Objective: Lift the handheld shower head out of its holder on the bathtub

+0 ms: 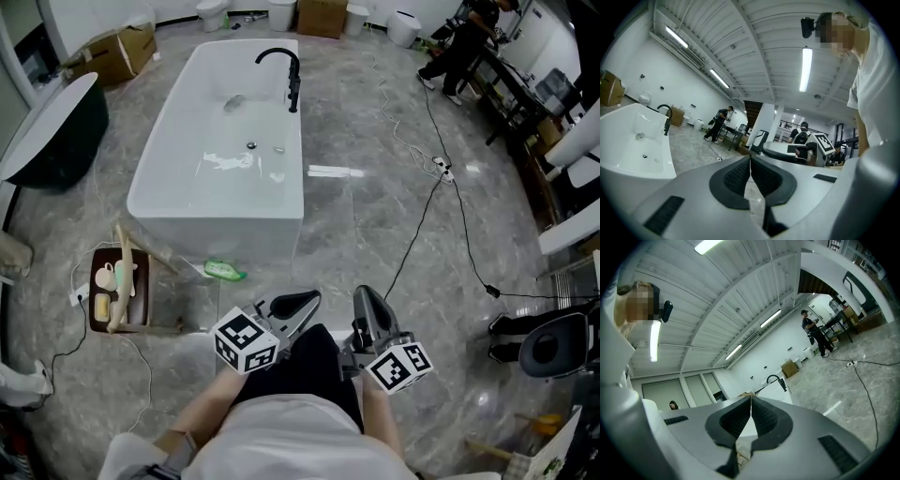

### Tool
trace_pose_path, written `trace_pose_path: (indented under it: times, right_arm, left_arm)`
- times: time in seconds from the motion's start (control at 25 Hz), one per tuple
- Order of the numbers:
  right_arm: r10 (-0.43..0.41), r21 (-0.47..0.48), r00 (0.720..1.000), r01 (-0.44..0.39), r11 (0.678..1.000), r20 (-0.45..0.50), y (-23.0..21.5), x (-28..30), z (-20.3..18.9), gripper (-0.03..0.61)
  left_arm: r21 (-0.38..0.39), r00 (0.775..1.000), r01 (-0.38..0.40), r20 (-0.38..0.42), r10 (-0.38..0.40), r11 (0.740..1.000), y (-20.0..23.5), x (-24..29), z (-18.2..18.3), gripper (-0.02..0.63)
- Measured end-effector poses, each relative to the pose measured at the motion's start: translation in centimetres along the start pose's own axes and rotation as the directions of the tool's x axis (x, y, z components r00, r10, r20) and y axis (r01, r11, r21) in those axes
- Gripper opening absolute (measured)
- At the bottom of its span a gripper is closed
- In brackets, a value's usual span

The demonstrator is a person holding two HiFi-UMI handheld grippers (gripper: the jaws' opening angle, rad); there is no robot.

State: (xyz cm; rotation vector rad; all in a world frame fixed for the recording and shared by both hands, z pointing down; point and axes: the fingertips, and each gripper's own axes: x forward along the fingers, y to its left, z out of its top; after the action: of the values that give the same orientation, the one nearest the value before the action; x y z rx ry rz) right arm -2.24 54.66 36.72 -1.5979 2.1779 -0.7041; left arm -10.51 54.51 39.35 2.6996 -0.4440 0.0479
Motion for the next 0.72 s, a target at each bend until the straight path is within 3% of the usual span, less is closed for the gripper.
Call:
trace_pose_path:
  times: [0.36,0.72]
  right_arm:
    - [0.042,-0.012,0.999,-0.042,0.999,0.005,-3.6,4.5,3.0,0.017]
    - [0.094,-0.015,0.994,-0.095,0.995,-0.052,-9.9,10.6,8.3,0.017]
  left_arm:
    - [0.012,1.0,-0.019,0.014,0.019,1.0,3.5,4.4,1.9,0.012]
    - [-0.003,0.996,-0.073,0.045,0.073,0.997,8.4,13.0,5.6,0.012]
